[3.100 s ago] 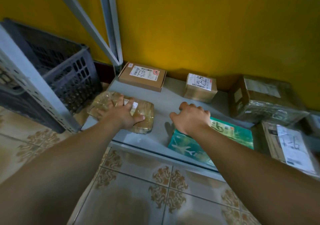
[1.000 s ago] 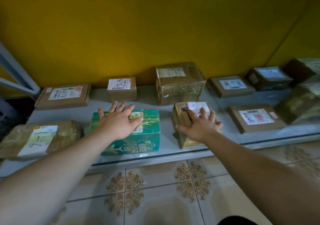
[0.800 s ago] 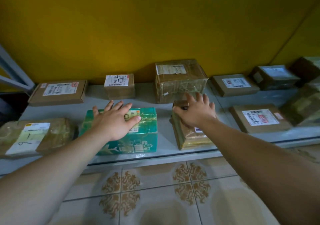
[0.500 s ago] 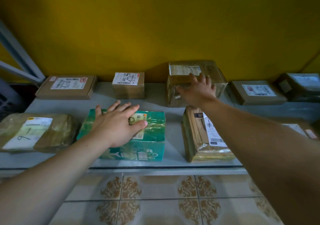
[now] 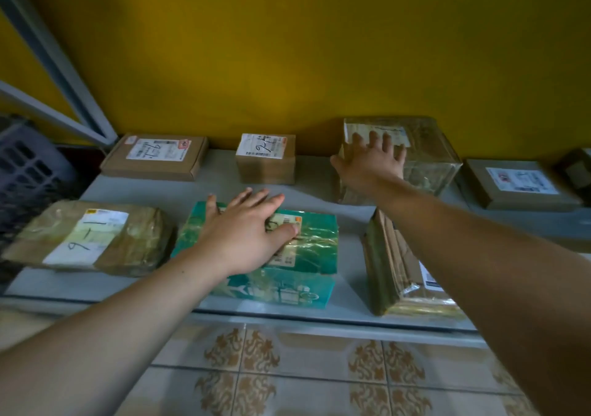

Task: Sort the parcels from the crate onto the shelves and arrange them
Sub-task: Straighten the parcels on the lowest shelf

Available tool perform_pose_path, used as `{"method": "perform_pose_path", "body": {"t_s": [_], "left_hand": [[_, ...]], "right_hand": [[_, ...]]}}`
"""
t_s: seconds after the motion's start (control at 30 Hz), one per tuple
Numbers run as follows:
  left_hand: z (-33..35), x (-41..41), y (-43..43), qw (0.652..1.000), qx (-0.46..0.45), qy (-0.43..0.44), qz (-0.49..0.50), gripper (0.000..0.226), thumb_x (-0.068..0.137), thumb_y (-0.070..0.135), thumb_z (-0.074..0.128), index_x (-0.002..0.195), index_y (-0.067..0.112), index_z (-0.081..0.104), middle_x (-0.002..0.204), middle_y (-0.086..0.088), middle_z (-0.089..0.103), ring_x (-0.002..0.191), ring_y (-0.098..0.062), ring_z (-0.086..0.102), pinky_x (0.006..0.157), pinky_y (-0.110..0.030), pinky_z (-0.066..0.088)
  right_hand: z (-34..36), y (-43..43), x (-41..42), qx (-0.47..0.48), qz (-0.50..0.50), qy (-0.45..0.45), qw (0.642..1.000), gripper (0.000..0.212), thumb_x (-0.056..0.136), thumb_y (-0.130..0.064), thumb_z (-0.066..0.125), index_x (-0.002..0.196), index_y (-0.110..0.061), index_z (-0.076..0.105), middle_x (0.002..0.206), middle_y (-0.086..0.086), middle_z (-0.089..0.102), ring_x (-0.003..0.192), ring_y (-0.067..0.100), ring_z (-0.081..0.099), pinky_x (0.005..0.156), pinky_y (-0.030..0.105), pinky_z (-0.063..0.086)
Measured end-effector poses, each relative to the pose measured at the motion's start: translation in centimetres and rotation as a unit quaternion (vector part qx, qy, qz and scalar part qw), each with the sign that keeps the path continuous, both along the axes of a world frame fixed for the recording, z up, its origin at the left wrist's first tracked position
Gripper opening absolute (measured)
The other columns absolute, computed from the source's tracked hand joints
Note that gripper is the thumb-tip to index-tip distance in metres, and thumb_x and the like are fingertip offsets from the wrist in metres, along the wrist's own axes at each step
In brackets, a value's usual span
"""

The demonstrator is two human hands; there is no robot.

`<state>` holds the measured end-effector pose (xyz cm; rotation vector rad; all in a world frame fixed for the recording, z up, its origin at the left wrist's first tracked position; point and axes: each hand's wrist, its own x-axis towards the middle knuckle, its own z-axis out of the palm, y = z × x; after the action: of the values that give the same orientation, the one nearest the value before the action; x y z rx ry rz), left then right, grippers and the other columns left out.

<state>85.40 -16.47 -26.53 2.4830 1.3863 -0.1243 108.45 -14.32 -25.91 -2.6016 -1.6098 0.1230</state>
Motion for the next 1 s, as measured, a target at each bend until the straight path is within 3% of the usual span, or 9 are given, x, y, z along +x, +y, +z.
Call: {"method": "perform_pose_path", "body": {"t_s": [0.13, 0.23, 0.33, 0.43, 0.5, 0.57, 0.7, 0.87, 1.0], "left_hand": [[1.3, -2.3, 1.9, 0.99, -0.006, -0.117, 0.077, 0.066, 0.092, 0.068, 0.033, 0.15, 0.037, 0.027, 0.16, 0.013, 0.015, 0.148, -0.013, 0.014, 0.12, -0.051, 0.011], [0.3, -6.7, 5.2, 0.973, 0.02, -0.153, 0.174, 0.071, 0.089, 0.07, 0.033, 0.147, 0.03, 0.038, 0.158, 0.007, 0.028, 0.145, -0.019, 0.024, 0.118, -0.044, 0.02], [-2.7, -11.7, 8.5, 0.967, 0.036, -0.077, 0.24, 0.069, 0.093, 0.067, 0.034, 0.148, 0.026, 0.036, 0.158, -0.001, 0.028, 0.146, -0.025, 0.022, 0.118, -0.048, 0.02], [-5.6, -15.9, 9.7, 0.965, 0.005, 0.037, 0.26, 0.079, 0.086, 0.078, 0.025, 0.15, 0.034, 0.025, 0.162, 0.002, 0.015, 0.149, -0.026, 0.009, 0.117, -0.056, 0.013], [-7.2, -17.8, 9.9, 0.966, -0.014, 0.049, 0.255, 0.1, 0.069, 0.094, 0.01, 0.151, 0.039, 0.017, 0.163, 0.005, 0.01, 0.149, -0.024, 0.004, 0.117, -0.058, 0.011], [-7.7, -18.3, 9.5, 0.964, -0.017, 0.043, 0.263, 0.091, 0.074, 0.09, 0.014, 0.151, 0.042, 0.012, 0.163, 0.008, 0.003, 0.15, -0.023, 0.0, 0.116, -0.06, 0.006], [-7.5, -17.6, 8.8, 0.965, 0.011, 0.036, 0.261, 0.077, 0.084, 0.078, 0.019, 0.151, 0.043, 0.01, 0.163, 0.009, -0.002, 0.149, -0.025, -0.003, 0.114, -0.064, 0.004], [-7.8, -18.0, 9.0, 0.965, 0.007, 0.031, 0.26, 0.08, 0.083, 0.079, 0.019, 0.152, 0.042, 0.007, 0.163, 0.009, -0.002, 0.15, -0.025, -0.004, 0.114, -0.064, 0.004], [-8.1, -18.1, 9.3, 0.968, 0.018, 0.031, 0.25, 0.078, 0.085, 0.077, 0.02, 0.152, 0.041, 0.006, 0.163, 0.009, -0.002, 0.149, -0.025, -0.006, 0.114, -0.064, 0.005]], "right_hand": [[-0.2, 2.7, -4.2, -0.001, 0.097, 0.043, 0.994, 0.076, 0.096, -0.063, 0.039, 0.158, -0.024, 0.016, 0.165, 0.01, 0.011, 0.152, 0.034, 0.006, 0.12, 0.052, 0.01], [-0.6, 4.9, -6.4, -0.02, 0.141, 0.052, 0.988, 0.079, 0.095, -0.063, 0.043, 0.157, -0.022, 0.018, 0.162, 0.011, 0.019, 0.149, 0.034, 0.013, 0.119, 0.05, 0.016], [-1.3, 6.9, -7.6, -0.039, 0.157, 0.037, 0.986, 0.079, 0.095, -0.062, 0.046, 0.157, -0.023, 0.017, 0.162, 0.01, 0.02, 0.148, 0.034, 0.016, 0.117, 0.05, 0.02], [-2.5, 8.7, -8.5, -0.085, 0.185, 0.031, 0.979, 0.077, 0.098, -0.054, 0.046, 0.159, -0.029, 0.005, 0.166, 0.009, 0.002, 0.151, 0.036, 0.005, 0.117, 0.056, 0.018], [-3.2, 9.6, -8.7, -0.132, 0.203, 0.021, 0.97, 0.077, 0.102, -0.049, 0.043, 0.158, -0.031, -0.006, 0.166, 0.006, -0.014, 0.152, 0.036, -0.009, 0.117, 0.061, 0.012], [-3.3, 10.3, -8.6, -0.157, 0.208, 0.007, 0.965, 0.077, 0.103, -0.049, 0.041, 0.158, -0.032, -0.011, 0.165, 0.006, -0.019, 0.151, 0.036, -0.013, 0.117, 0.062, 0.009], [-2.7, 11.3, -8.8, -0.182, 0.205, -0.046, 0.96, 0.081, 0.1, -0.053, 0.046, 0.157, -0.035, -0.008, 0.166, 0.008, -0.011, 0.151, 0.038, -0.004, 0.117, 0.062, 0.012], [-1.9, 13.6, -11.2, -0.161, 0.168, -0.116, 0.966, 0.078, 0.091, -0.049, 0.058, 0.155, -0.028, 0.019, 0.16, 0.014, 0.023, 0.143, 0.042, 0.026, 0.109, 0.056, 0.032], [-2.1, 15.2, -14.9, -0.112, 0.233, -0.105, 0.96, 0.077, 0.094, -0.04, 0.06, 0.155, -0.027, 0.016, 0.161, 0.014, 0.018, 0.145, 0.041, 0.022, 0.11, 0.057, 0.032]]}}
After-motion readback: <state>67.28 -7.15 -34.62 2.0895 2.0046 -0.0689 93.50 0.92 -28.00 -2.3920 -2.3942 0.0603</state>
